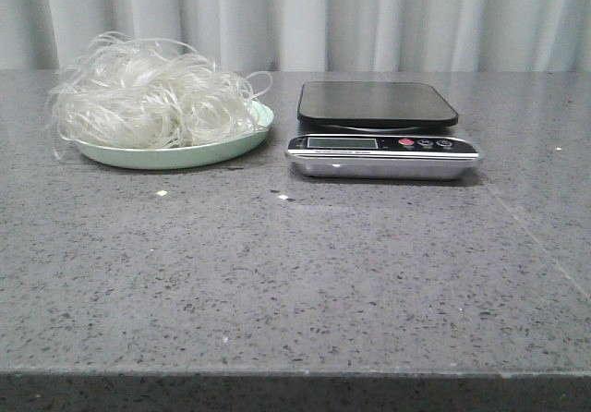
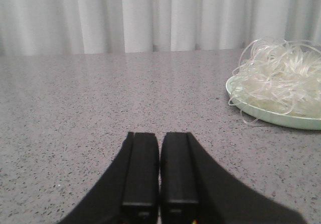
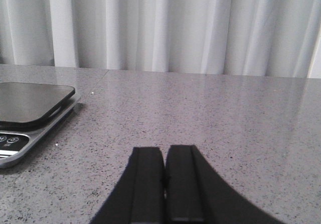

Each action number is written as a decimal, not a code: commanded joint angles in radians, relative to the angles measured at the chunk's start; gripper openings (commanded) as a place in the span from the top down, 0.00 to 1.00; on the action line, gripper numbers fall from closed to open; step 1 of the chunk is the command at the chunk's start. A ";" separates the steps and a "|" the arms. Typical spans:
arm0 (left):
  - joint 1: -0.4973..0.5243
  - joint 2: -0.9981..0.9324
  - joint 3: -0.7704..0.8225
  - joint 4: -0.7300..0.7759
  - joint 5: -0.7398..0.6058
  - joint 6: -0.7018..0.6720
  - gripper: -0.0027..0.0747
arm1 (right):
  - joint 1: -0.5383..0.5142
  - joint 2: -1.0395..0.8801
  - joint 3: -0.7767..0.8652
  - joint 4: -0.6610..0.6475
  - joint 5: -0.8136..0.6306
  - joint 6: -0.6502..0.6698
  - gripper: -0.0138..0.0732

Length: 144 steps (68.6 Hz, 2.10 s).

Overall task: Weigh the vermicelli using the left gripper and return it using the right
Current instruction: 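Move the left gripper toward the vermicelli on the pale green plate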

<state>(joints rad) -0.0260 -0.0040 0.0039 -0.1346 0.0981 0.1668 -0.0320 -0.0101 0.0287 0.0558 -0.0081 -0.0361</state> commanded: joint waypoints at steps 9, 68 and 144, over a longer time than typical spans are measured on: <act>-0.009 -0.019 0.007 -0.007 -0.074 -0.010 0.79 | -0.005 -0.016 -0.009 -0.002 -0.072 -0.005 0.67; -0.009 -0.019 0.007 -0.007 -0.207 -0.010 0.79 | -0.005 -0.016 -0.009 -0.002 -0.074 -0.005 0.67; -0.230 1.043 -1.186 0.034 0.421 -0.010 0.28 | -0.005 -0.016 -0.009 -0.002 -0.091 -0.005 0.67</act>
<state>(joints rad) -0.2150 0.9427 -1.1021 -0.0753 0.5376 0.1668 -0.0320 -0.0101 0.0287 0.0558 -0.0116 -0.0361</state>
